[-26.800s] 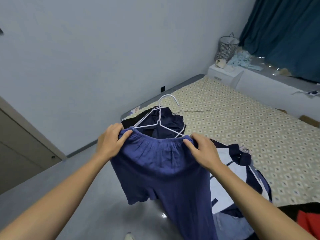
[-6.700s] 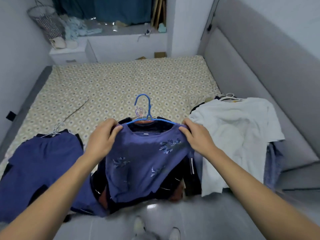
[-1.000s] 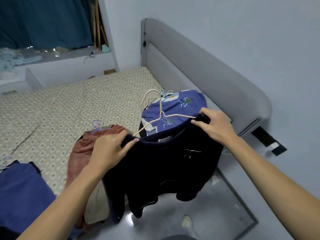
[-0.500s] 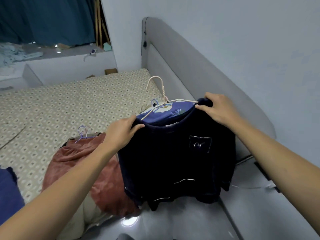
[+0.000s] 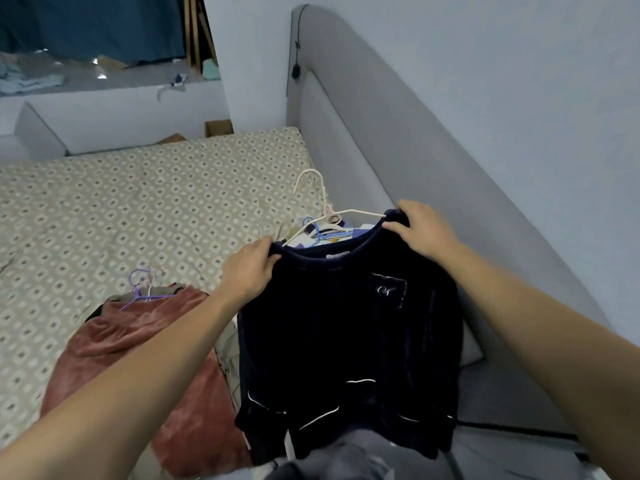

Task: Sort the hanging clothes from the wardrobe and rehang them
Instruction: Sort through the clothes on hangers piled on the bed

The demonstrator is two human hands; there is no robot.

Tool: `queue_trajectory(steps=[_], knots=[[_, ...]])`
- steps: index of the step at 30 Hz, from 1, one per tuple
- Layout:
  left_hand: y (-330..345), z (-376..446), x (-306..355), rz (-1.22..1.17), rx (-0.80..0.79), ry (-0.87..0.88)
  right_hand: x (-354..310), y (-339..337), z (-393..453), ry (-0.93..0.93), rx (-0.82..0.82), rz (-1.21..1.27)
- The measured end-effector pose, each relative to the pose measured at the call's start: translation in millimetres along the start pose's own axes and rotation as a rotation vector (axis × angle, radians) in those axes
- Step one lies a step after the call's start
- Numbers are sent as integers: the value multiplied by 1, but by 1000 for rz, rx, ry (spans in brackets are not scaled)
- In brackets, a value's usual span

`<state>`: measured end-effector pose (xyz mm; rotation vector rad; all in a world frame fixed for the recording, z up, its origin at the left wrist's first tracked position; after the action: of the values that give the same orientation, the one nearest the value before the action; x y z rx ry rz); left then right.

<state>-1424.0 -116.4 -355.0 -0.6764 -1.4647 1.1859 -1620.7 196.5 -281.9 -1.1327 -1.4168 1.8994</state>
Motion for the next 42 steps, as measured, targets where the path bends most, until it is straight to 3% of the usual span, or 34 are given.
queue_trajectory(steps=[12, 19, 25, 30, 37, 42], knots=[[126, 126, -11, 73, -105, -238, 105, 143, 137, -26, -196, -88], [151, 140, -21, 51, -90, -265, 109, 182, 150, -88, -144, -136], [128, 115, -44, 103, -76, -264, 38, 205, 145, -228, -190, -58], [93, 66, -99, 173, -39, -292, -47, 241, 125, -306, -258, 32], [64, -25, -228, 192, -21, -394, -181, 314, 86, -383, -315, 70], [67, -87, -351, 210, -92, -448, -275, 403, 64, -377, -395, 83]])
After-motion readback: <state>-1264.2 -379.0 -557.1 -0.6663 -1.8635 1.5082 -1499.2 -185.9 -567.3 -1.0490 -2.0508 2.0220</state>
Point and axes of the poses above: each hand's wrist, its own z-axis towards the middle knuckle, its own y-axis out of the palm, x = y × z, the point moved 1 cm from there along z, towards the middle knuckle, and after that the axes turned 4 degrees about x, right-handed, at the moved point
